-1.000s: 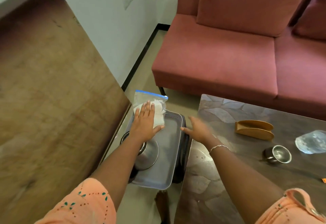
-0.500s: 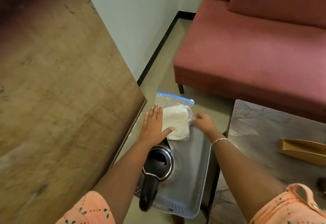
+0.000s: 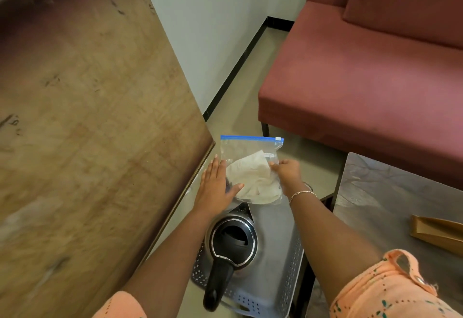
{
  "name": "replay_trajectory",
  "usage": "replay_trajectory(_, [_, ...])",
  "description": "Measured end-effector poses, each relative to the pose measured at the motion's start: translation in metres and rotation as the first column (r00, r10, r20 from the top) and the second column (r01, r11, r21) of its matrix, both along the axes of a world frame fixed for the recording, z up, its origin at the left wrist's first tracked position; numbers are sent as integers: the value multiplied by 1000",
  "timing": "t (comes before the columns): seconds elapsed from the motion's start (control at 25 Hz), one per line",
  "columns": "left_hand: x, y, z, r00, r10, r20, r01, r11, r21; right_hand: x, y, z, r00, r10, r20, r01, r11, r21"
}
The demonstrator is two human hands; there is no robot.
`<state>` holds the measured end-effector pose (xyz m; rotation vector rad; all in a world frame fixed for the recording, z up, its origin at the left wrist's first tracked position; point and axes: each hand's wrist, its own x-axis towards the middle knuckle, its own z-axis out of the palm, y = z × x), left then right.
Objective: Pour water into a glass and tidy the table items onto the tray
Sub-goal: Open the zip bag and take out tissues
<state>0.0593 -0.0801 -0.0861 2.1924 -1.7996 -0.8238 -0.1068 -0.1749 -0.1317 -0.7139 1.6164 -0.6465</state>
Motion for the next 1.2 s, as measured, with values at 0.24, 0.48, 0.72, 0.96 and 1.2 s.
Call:
replay_trajectory(0.24, [-17,10,33,999,31,-15,-33,981,-192,6,36,67,968,202,-151,-243,908,-340])
replay_trajectory(0.48, [-83,11,119,992,-23,-120,-50,820,-571,-56,81,137,928,207,-310,-355,746,-563])
replay_trajectory(0.72, [-172,21,179,934,-129,-333,-118,768,-630,-153,115,194,934,160,-318,-337,685,-646])
replay_trajectory(0.96, [-256,38,213,843,-182,-506,-199,769,-608,-244,138,223,943,58,-326,-285,642,-712])
replay_trajectory(1.2, [-319,44,239,834,-258,-487,-149,745,-650,-319,150,239,939,20,-343,-275,644,-714])
